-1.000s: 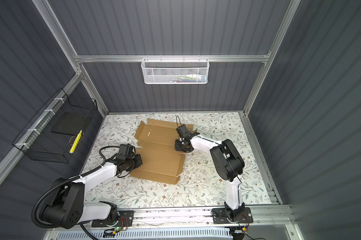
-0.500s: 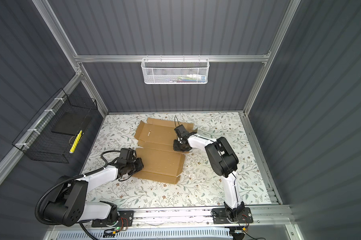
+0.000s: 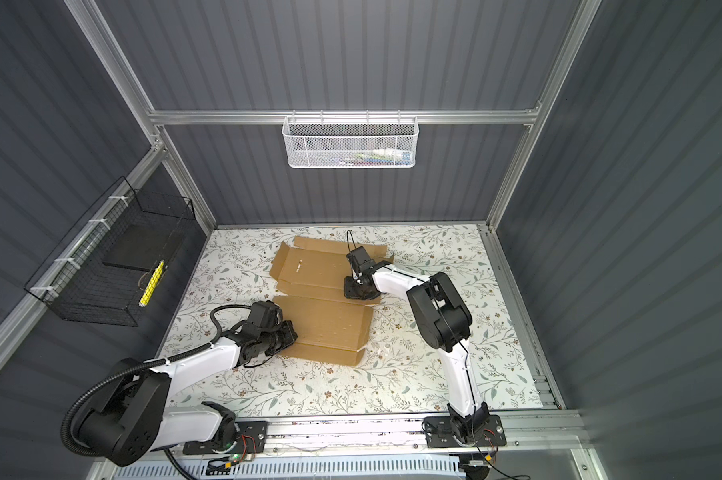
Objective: Fold the paper box
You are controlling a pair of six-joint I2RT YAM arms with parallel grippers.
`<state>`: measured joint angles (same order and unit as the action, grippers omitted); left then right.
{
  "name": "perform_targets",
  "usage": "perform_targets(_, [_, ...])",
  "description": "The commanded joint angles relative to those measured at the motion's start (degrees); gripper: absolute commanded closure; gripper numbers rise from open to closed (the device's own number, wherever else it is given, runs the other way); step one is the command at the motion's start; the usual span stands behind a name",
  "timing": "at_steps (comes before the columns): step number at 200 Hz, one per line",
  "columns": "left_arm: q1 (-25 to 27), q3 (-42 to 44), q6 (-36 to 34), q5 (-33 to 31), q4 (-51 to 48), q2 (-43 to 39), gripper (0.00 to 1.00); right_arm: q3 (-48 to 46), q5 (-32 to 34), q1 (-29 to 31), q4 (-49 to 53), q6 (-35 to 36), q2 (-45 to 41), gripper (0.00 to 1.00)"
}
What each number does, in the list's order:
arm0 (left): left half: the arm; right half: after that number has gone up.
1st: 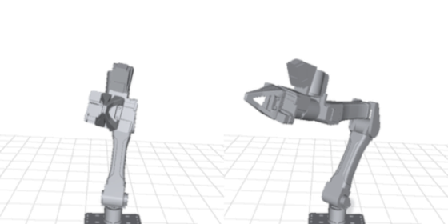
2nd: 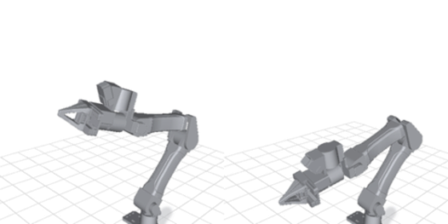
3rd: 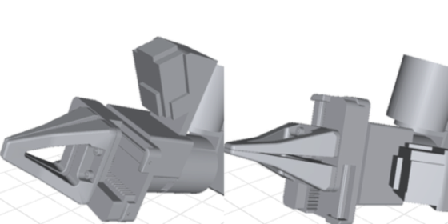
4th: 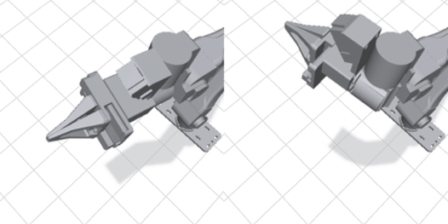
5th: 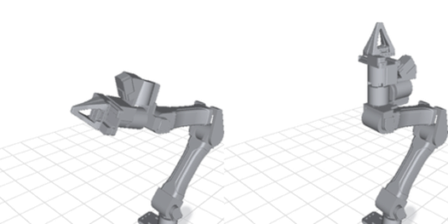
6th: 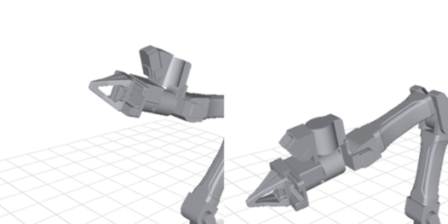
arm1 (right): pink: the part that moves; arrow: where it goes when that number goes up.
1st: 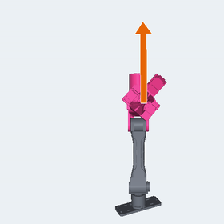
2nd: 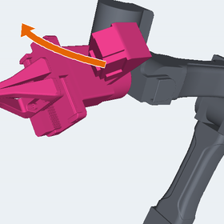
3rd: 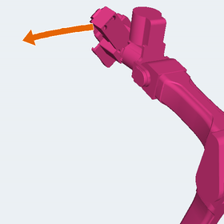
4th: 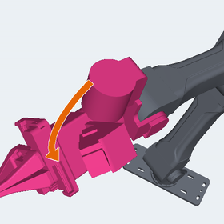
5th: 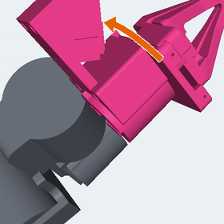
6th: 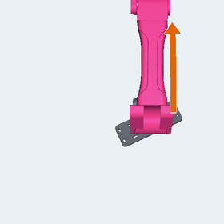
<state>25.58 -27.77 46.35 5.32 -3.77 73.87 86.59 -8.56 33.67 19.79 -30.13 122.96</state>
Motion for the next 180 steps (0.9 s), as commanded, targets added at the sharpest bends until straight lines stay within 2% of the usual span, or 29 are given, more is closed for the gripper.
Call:
perform_targets(1, [0.43,-3.17,-1.35,-2.57,-7.51,-2.16,1.0,-0.62,-0.14,-0.27,0.66,1.7,-2.1,0.82])
perform_targets(34, [-0.21,-11.16,-7.61,-6.36,-13.34,1.4,1.0,-4.35,-0.41,-0.22,-0.65,2.33,-6.27,0.8])
perform_targets(58, [-3.65,-17.55,-12.1,-5.95,-15.53,3.96,1.0,-6.7,0.02,-0.19,-0.89,2.23,-9.27,0.8])
perform_targets(93, [-12.66,-24.52,-19.16,-1.07,-14.0,6.49,1.0,-9.6,0.73,-0.15,-1.58,1.92,-13.26,0.79])
perform_targets(118, [-14.59,-30.17,-26.97,0.22,-13.38,10.66,1.0,-10.46,0.91,-0.16,-1.77,1.89,-14.84,0.79])
perform_targets(132, [-16.1,-33.68,-28.15,1.37,-13.8,14.07,1.0,-10.3,0.89,-0.13,-1.61,2.13,-15.07,0.78])
perform_targets(153, [-19.74,-39.44,-27.53,6.8,-14.44,20.88,1.0,-9.65,0.89,-0.15,-1.08,2.46,-15.03,0.78])
perform_targets(180, [-22.81,-47.57,-28.3,15.46,-14.78,30.58,0.69,-9.14,0.81,-0.16,-0.73,2.87,-15.25,0.78])
